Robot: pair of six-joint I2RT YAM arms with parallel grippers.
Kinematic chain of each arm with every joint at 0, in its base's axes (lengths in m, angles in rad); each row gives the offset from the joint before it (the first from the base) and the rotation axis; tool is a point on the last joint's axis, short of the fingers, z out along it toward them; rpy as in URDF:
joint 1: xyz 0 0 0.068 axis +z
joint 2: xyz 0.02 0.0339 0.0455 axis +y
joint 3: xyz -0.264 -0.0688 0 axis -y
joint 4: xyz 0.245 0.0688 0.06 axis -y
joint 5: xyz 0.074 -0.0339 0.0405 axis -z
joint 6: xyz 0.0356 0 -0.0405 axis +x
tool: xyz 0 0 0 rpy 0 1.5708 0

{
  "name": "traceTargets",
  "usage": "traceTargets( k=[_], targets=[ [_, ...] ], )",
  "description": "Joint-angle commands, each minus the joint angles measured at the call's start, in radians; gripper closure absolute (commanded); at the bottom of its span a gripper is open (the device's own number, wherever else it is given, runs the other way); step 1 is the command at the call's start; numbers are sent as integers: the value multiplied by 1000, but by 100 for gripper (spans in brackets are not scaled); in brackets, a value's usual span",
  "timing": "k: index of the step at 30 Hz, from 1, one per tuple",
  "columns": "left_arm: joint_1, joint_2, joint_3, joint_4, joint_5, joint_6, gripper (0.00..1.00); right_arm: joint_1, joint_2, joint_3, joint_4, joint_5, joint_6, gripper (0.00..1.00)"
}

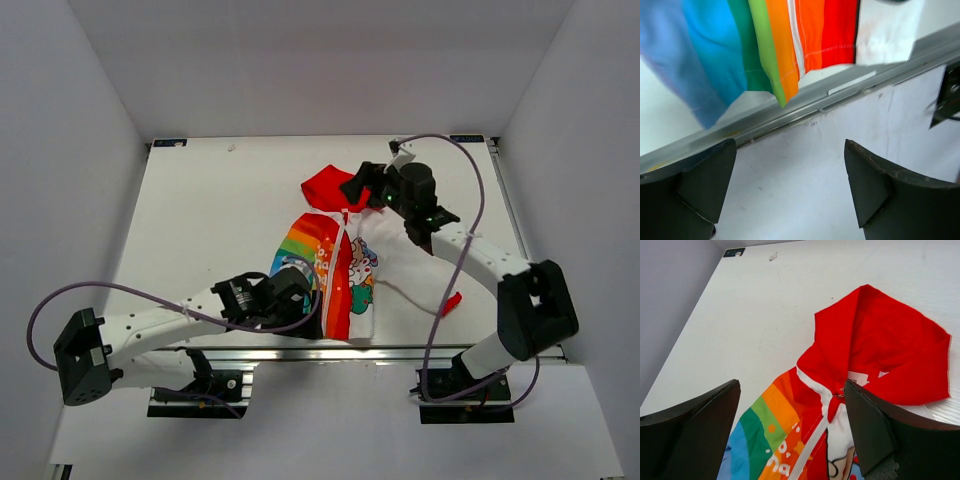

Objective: Zip up the jacket

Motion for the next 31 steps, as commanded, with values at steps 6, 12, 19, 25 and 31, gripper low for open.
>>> traceTargets(
  k=[6,12,19,25,31],
  targets=[
    [102,22,356,-339,-450,-6,2,-16,-293,49,-527,312,-11,10],
    [522,44,418,-191,-527,133,2,-127,-506,-93,-762,436,67,11],
    [854,-110,329,-32,-389,146,2,-130,-684,-239,-861,487,103,11],
    [854,-206,281,-23,-446,144,2,-130,-780,-302,-859,528,95,11],
    [853,-219,260,9,-434,155,2,-130,-801,-310,-854,542,100,11]
  ],
)
